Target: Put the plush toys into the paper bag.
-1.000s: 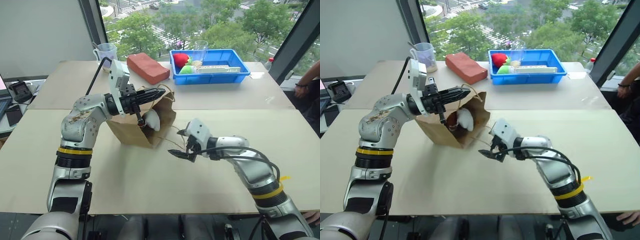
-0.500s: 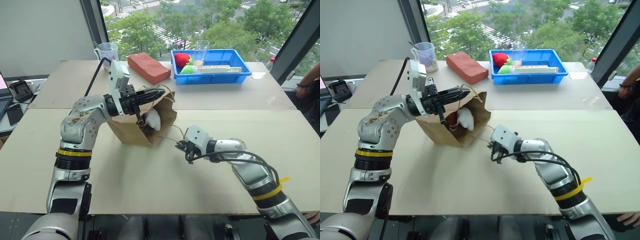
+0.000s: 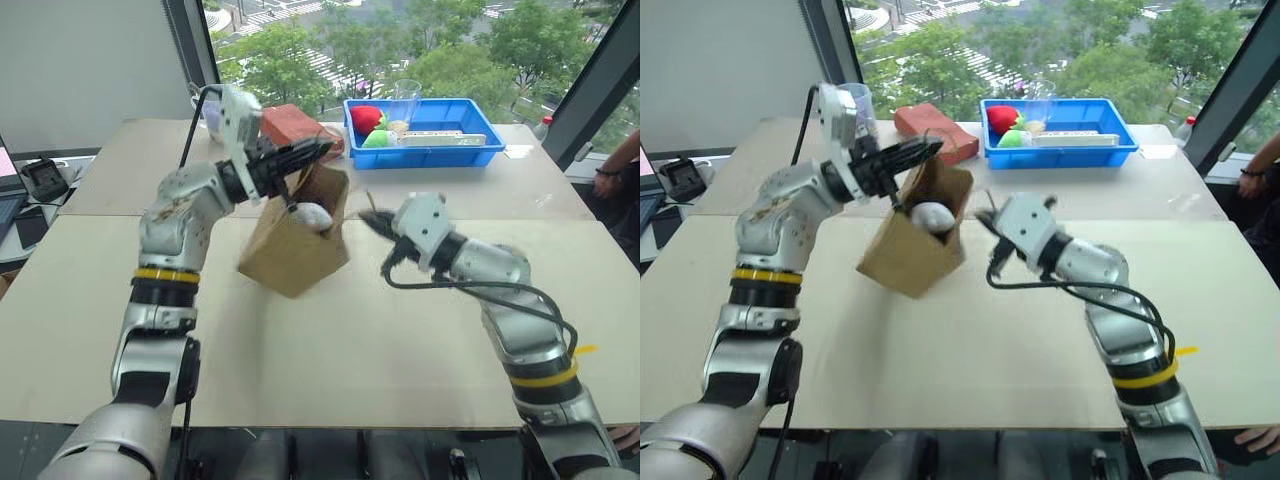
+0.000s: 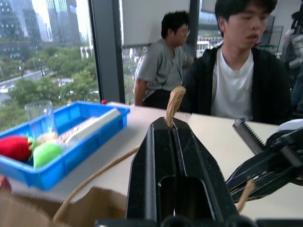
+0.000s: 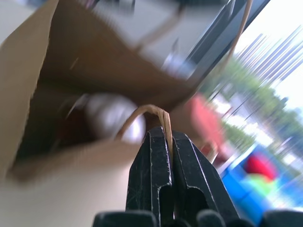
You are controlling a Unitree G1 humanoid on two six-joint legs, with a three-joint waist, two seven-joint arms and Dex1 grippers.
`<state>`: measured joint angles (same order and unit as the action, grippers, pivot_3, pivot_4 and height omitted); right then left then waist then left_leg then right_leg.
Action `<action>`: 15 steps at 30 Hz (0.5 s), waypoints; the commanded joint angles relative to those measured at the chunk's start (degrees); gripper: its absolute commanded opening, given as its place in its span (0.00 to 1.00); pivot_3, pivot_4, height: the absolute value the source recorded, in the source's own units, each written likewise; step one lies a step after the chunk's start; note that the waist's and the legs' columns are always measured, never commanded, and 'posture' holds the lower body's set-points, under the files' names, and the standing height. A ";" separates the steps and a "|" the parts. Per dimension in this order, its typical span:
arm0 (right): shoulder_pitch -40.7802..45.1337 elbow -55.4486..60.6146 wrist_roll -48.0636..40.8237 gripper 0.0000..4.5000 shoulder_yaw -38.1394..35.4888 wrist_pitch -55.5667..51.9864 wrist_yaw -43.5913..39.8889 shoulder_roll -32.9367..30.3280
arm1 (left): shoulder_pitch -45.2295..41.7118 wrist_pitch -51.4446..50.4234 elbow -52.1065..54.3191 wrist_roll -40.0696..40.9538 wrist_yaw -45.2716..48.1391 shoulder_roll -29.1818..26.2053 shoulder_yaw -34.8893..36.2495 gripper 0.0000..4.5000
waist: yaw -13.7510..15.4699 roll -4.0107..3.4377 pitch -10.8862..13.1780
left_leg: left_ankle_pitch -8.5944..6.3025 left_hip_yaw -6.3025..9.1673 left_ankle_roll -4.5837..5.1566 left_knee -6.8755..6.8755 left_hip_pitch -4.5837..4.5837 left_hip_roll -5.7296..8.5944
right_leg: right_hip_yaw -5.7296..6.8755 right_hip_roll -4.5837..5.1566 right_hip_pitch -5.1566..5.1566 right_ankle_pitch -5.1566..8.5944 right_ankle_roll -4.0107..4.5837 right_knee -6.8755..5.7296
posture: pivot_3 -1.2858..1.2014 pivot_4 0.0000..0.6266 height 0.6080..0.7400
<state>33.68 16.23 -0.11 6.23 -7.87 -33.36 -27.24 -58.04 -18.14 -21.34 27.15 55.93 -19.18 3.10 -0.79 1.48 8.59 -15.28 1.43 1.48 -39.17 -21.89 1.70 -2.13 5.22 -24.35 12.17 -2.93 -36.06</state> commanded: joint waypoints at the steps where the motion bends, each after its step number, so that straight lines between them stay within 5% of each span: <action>1: 2.79 1.40 1.98 0.01 -1.58 6.41 2.83 0.51 | -2.83 2.08 -2.01 0.66 1.14 1.05 1.21 0.00 | -0.14 0.00 0.00 | 0.00 0.00 0.00 0.02 -0.01 0.00 | 0.00 0.00 -0.02 0.00 0.00 0.01 | 0.52 0.24 1.00; 8: 3.32 2.96 2.81 0.01 0.13 7.77 1.44 0.13 | -2.04 0.09 -1.46 0.84 4.02 0.43 0.60 0.00 | -0.24 0.00 0.00 | -0.01 -0.01 0.02 0.07 -0.17 -0.01 | -0.01 -0.01 -0.15 0.00 0.00 0.04 | 0.52 0.24 1.00; 15: -0.82 4.05 -1.54 0.01 3.60 -11.57 -1.74 2.64 | 3.33 0.85 -0.92 -4.93 7.54 -2.90 -5.07 0.00 | -0.20 0.00 0.00 | 0.00 0.00 0.02 0.07 -0.05 -0.05 | -0.01 -0.04 -0.05 0.00 0.01 0.00 | 0.52 0.24 1.00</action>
<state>32.18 18.32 0.22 9.49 -15.96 -34.64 -25.21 -54.95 -17.77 -23.42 23.72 62.39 -21.34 -0.81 -1.00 1.48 8.59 -15.28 1.43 1.50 -39.11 -21.94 1.67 -2.15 5.18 -24.41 12.17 -2.92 -36.09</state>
